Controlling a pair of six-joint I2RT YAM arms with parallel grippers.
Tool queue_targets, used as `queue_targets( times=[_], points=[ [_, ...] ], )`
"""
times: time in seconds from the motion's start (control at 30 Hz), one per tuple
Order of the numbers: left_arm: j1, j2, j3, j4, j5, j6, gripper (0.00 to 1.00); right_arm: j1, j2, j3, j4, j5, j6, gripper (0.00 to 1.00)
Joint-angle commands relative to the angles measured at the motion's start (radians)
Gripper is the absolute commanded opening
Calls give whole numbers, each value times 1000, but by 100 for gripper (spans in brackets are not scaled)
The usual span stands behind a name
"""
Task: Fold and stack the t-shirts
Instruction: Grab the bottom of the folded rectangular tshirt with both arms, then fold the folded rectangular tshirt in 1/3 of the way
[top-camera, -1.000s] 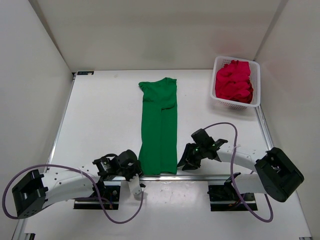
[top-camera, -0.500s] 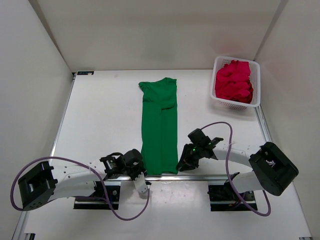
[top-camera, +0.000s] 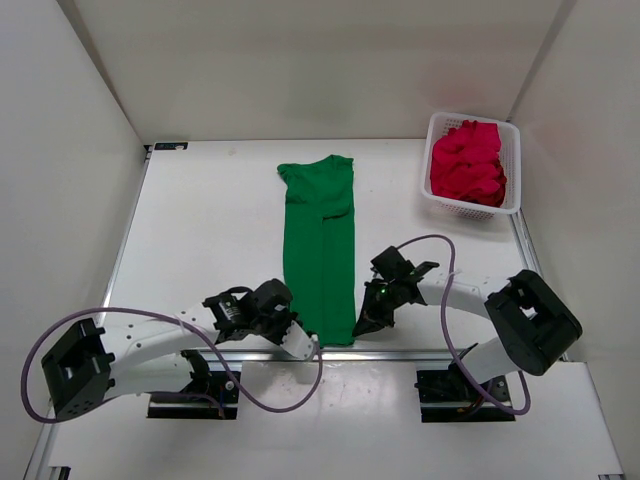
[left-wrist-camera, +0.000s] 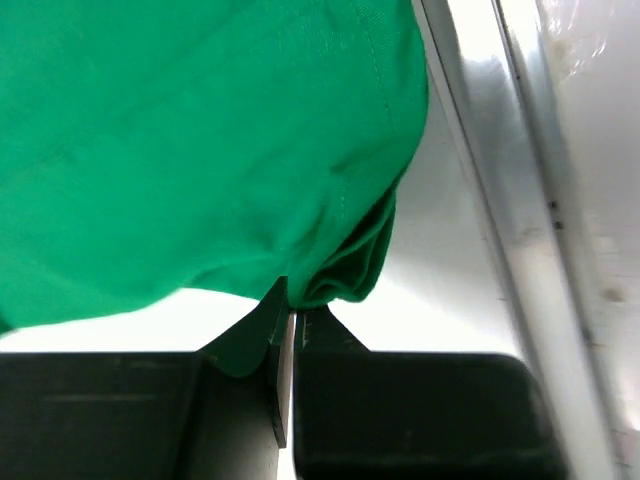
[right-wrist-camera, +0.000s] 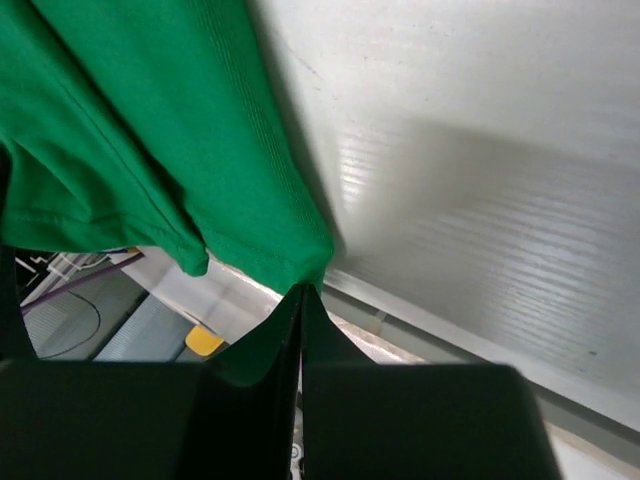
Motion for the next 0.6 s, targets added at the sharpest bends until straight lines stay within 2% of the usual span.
queue_targets(
  times=[0.0,0.17,0.27,0.5,0.57],
  points=[
    [21,22,80,-68,17,-149,0,-19,-20,46,-59,-43,-61,0],
    [168,117,250,-111,13,-264,0,-91,-65,161,-132,-20,-146,0],
    [248,186,338,-122,-13,-329,0,-147,-27,260,-144,-24,-212,0],
    [403,370,566,-134,-1,-415,0,-266,178,532,-198,-84,-325,1],
    [433,453,625,-136,-4,-423,0,-297,292,703,-262,-109,-365,0]
  ],
)
